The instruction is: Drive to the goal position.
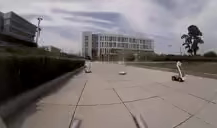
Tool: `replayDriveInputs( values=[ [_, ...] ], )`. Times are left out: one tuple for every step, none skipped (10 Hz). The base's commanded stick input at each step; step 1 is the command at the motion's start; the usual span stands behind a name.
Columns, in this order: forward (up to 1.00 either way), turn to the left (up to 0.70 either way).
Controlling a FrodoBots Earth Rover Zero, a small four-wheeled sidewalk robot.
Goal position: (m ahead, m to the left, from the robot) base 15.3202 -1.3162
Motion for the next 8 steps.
replayDriveInputs(
  values=[
    [0.85, 0.00],
    [0.85, 0.00],
    [0.85, 0.00],
    [0.85, 0.23],
    [0.85, 0.00],
    [0.85, 0.00],
    [0.85, 0.00],
    [0.85, 0.00]
  ],
)
